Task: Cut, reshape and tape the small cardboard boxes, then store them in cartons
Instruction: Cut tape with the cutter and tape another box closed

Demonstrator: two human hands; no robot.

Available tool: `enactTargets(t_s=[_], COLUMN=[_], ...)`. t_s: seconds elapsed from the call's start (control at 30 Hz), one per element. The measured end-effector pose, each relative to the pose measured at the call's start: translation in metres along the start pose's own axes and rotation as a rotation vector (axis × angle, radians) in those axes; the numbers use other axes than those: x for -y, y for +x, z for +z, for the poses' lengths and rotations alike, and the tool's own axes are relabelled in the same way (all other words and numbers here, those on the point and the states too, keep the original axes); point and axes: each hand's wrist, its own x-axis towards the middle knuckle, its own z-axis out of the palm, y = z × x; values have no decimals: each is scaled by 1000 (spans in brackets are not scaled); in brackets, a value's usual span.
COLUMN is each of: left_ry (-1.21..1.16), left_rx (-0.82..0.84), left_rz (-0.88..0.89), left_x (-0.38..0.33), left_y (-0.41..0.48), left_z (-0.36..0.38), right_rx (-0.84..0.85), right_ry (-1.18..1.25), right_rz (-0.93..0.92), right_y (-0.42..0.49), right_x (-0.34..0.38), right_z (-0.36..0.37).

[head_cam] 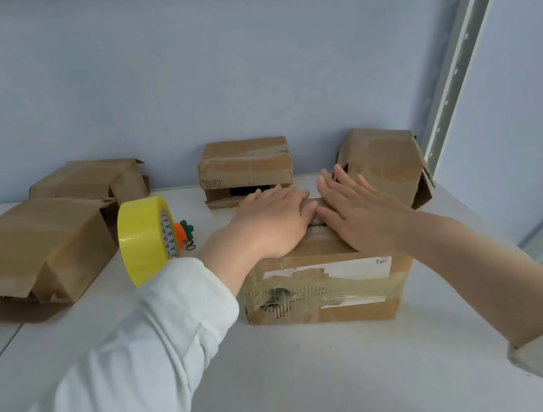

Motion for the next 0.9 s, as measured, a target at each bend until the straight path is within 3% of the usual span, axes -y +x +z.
enactTargets(t_s=[0.1,0.23,0.37,0.43,0.5,0.57,0.67,0.77,0.9], left_ry=[-8,39,-37,-307,-784,-1063,-1331,-1583,-1614], left_rx=[51,15,-44,-212,-385,-476,-497,-404,-386], left_rz=[6,3,-12,29,48,-42,-366,-326,-353], left_x=[0,1,0,4,19,38,55,33,16], left_y=[1,0,1,-11,-25,-26,-30,-45,-52], left_z=[-6,3,-1,-8,-11,-1,23,47,49], right_rx=[62,-13,-18,-90,-273,-445,-516,-442,-348], right_ry=[52,-61,91,400,856,1193,1225,1318,1674], right_rz=[-8,-12,-8,-30,80,198,303,320,293], right_y=[1,-2,-2,-15,-31,-47,-54,-51,-45], right_x=[-2,-1,0,-6,-19,-34,-41,-29,-17], right_z=[-7,2,-1,-13,-18,-10,28,55,58])
